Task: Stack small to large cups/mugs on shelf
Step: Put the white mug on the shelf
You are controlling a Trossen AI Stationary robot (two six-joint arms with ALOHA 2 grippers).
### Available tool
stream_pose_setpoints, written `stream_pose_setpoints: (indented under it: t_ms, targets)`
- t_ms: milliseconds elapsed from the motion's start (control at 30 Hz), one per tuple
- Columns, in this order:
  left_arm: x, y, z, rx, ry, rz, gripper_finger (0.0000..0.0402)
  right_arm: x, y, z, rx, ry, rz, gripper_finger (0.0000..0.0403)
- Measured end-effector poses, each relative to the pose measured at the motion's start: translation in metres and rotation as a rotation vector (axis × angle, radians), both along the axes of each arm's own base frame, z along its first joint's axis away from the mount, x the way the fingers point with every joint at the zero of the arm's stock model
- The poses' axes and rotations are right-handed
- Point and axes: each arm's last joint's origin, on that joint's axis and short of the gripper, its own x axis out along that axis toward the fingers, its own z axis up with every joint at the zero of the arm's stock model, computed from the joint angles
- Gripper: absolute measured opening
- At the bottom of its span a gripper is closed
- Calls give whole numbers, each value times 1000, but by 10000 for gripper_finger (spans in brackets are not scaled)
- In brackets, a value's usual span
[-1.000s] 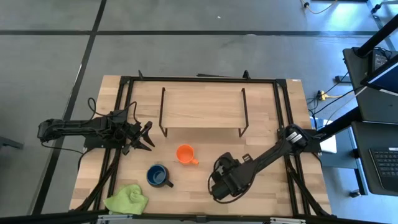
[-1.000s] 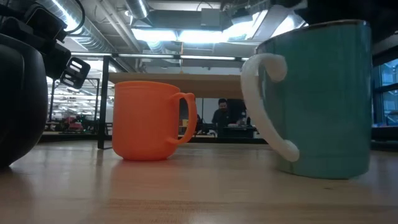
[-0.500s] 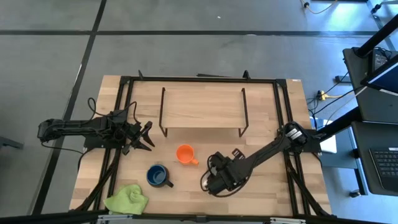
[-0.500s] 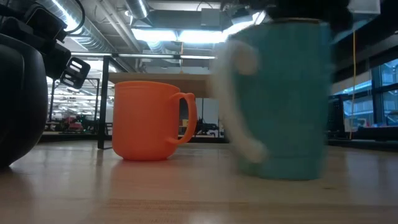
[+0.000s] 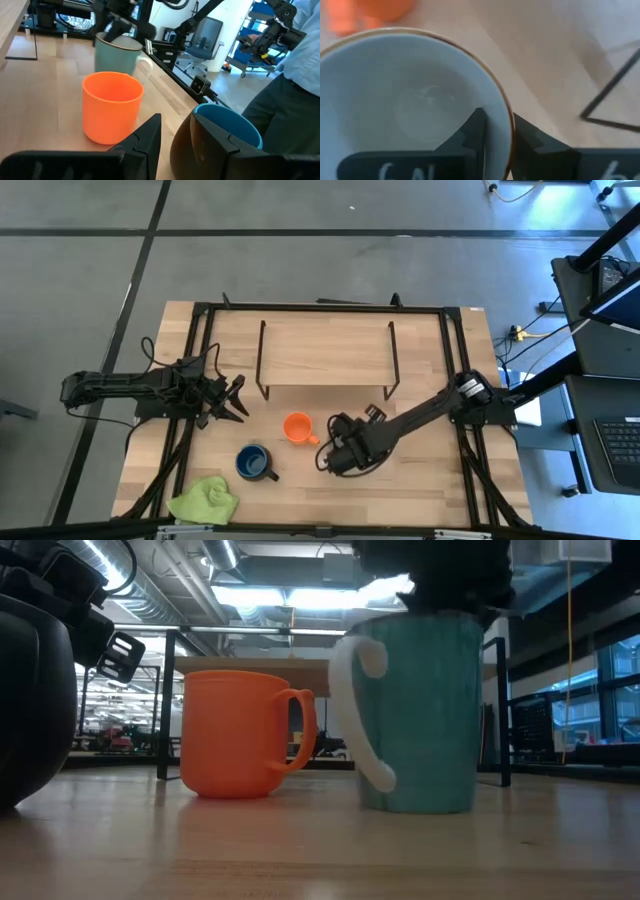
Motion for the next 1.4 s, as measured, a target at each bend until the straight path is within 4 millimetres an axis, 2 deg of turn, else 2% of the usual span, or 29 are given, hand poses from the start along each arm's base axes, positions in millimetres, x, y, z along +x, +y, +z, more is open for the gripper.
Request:
stream_pose_setpoints:
  t_ms: [133,367,567,833,1100,1400]
  targets:
    - [0,0,0,0,0,0,99,1,-7,-1,-25,30,8,89]
    - [0,0,0,0,0,0,99,1,-7,-5,-16,41,10,163]
    - [0,0,0,0,0,0,99,8,-5,8,-40,-31,15,200]
    - [0,0,0,0,0,0,99,18,-2,33,-69,-142,13,205]
    - [0,0,0,0,0,0,99,24,-1,58,5,-213,-35,205]
    - [0,0,0,0,0,0,99,20,4,85,251,-280,-365,205]
